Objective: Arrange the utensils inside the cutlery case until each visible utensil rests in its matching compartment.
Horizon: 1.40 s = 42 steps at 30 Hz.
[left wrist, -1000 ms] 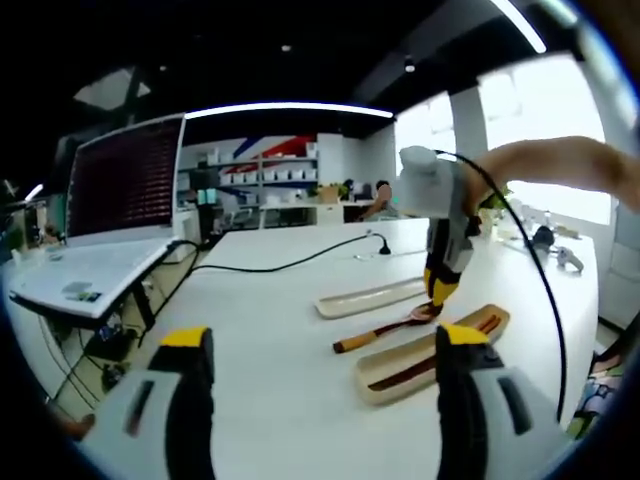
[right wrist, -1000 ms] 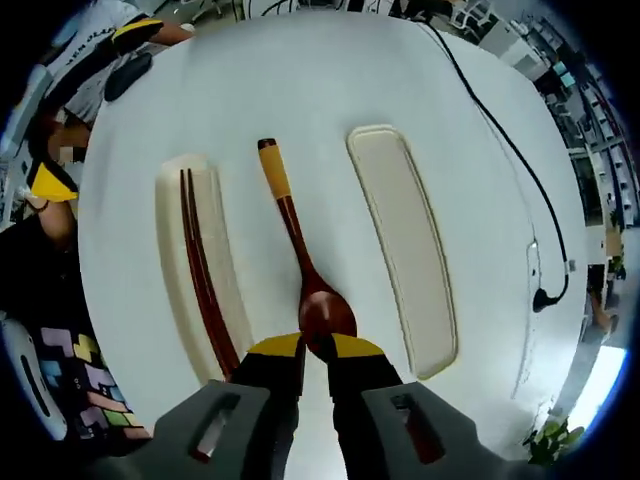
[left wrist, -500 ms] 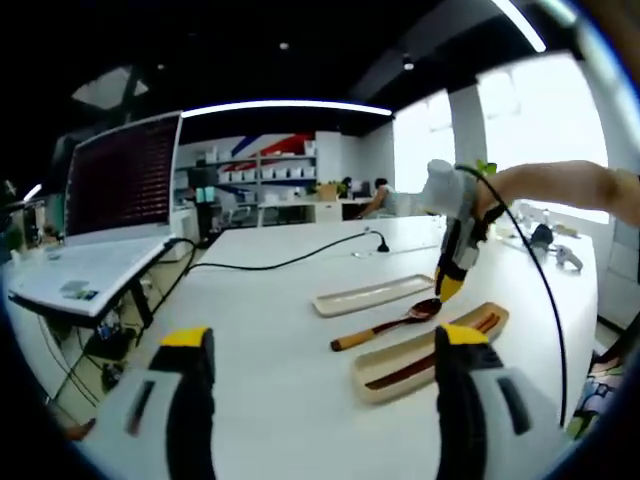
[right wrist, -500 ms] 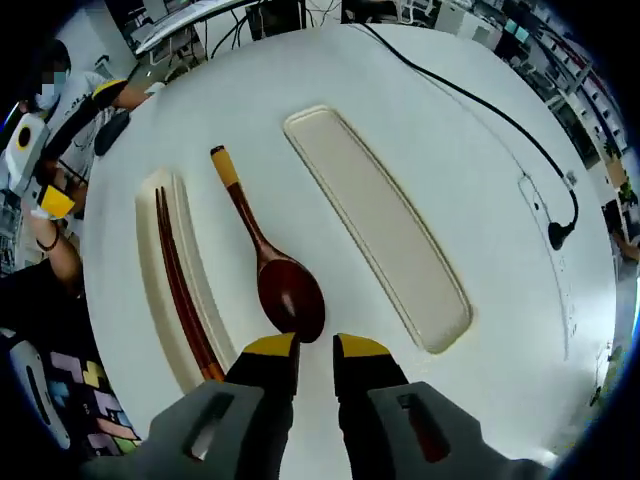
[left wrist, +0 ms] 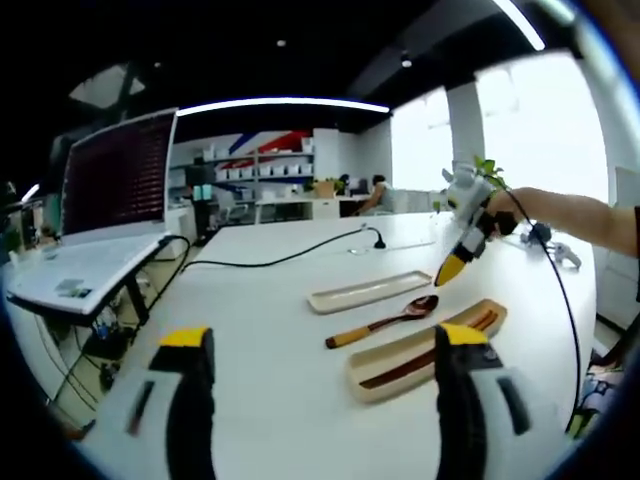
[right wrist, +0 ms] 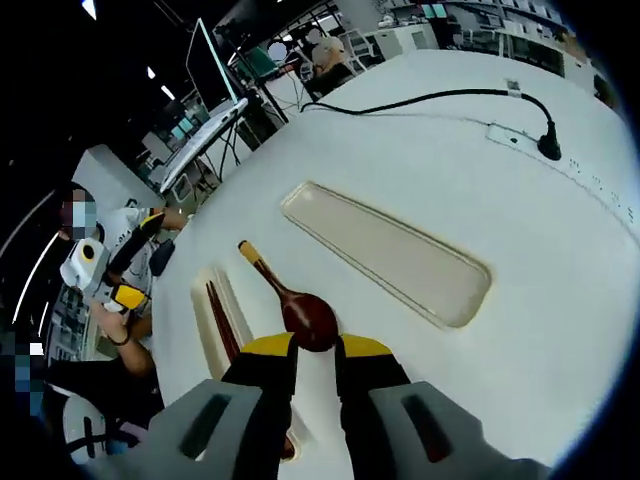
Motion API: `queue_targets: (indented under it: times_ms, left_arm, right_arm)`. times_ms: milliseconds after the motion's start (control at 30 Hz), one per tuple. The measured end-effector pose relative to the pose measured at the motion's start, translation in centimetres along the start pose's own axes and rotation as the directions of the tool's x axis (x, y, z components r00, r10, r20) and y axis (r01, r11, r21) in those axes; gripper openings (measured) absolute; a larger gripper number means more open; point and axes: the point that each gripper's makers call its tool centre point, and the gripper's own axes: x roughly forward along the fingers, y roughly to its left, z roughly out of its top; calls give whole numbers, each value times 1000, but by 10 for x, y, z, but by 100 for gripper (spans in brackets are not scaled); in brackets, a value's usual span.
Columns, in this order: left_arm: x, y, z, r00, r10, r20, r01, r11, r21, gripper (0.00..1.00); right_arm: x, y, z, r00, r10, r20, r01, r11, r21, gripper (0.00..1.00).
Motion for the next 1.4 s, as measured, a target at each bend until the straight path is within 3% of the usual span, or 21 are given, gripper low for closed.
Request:
queue_targets:
  times_ms: [200,300,933,1233,1400]
  left_arm:
    - [0,-1,-2,1000,1,-1,-1,1000,-1,97]
    - [-1,-1,-3,1000,0,-3,0,1000,0,97]
    - [-1,-2,-7,1000,1,-9,-1,1000,-4,96]
    - [0,-1,-6,1000,1,-10,-1,1000,-8,96]
    - [0,-1,-4,1000,-2,-9,2,1000,-9,96]
  right_arm:
    - [5,-6,-2,999,25,39,-28,996,83,18]
    - [10,-4,-3,996,67,51,-74,985,155,18]
    - [24,-4,-14,992,102,76,-118,961,250,13]
    - [29,3,-16,989,120,82,-137,957,255,9]
    - [34,-1,-14,986,125,109,-154,928,338,3]
